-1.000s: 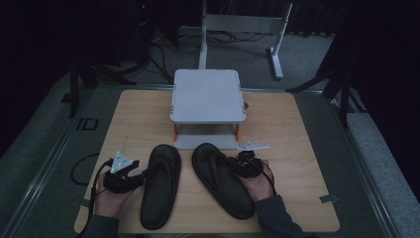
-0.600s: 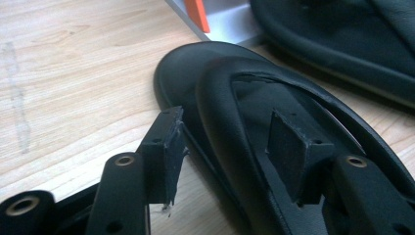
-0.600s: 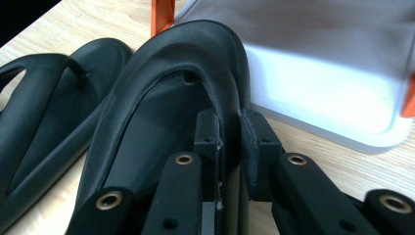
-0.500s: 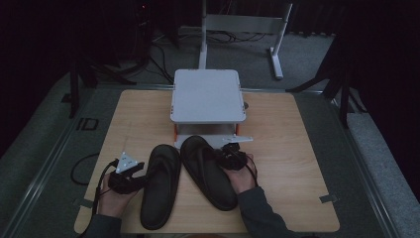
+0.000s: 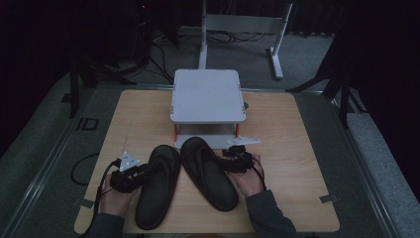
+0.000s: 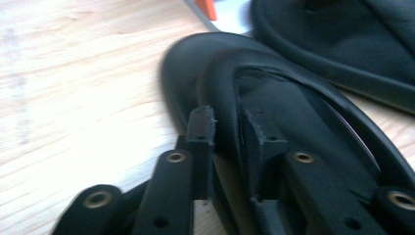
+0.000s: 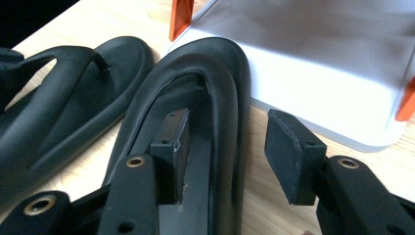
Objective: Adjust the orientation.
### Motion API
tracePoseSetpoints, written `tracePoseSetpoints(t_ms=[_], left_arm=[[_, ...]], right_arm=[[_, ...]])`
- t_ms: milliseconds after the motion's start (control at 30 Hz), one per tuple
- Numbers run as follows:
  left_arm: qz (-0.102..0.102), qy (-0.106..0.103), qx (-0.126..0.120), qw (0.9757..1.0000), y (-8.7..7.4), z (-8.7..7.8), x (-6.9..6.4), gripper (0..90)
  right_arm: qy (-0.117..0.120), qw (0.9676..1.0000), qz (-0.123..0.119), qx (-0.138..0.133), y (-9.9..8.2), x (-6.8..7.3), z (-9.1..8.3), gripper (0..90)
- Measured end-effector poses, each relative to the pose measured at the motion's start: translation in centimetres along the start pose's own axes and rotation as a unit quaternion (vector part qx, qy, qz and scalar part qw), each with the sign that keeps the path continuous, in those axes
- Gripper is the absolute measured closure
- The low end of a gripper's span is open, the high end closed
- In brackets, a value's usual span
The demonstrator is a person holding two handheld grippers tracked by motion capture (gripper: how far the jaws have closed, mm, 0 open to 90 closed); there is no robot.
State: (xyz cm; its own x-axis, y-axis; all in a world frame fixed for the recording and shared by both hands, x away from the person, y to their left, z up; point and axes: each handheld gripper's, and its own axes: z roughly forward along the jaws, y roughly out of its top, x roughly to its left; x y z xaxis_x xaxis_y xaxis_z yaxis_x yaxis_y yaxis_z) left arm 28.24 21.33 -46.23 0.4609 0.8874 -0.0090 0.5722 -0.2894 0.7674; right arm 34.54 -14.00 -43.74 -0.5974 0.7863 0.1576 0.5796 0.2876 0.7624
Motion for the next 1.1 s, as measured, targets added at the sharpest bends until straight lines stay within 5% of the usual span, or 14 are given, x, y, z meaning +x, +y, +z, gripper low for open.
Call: tracePoseSetpoints(t_ms=[333,567,733,967,1100], left_arm=[[-0.009,0.025,-0.015,0.9995,0.2,-1.5,0.9,78.4],[-0.004,0.031,-0.058,0.9978,2.5,-4.2,1.4,78.8],[0.009,0.022,-0.070,0.9973,3.9,-4.7,0.8,78.9],[0.028,0.008,-0.081,0.9963,6.0,-4.1,-1.0,79.0],[0.031,-0.005,-0.084,0.9960,6.5,-3.6,-1.8,79.1]], right_arm=[[-0.004,1.0000,0.000,-0.003,-0.6,-0.9,-1.2,51.0],[-0.032,0.9994,0.007,0.014,-2.7,-2.4,-1.9,51.4],[-0.045,0.9983,0.004,0.037,-4.5,-3.1,-2.1,51.4],[-0.047,0.9968,-0.034,0.056,-6.4,-1.4,-2.1,53.8],[-0.026,0.9967,-0.050,0.057,-6.8,0.4,-2.4,52.7]])
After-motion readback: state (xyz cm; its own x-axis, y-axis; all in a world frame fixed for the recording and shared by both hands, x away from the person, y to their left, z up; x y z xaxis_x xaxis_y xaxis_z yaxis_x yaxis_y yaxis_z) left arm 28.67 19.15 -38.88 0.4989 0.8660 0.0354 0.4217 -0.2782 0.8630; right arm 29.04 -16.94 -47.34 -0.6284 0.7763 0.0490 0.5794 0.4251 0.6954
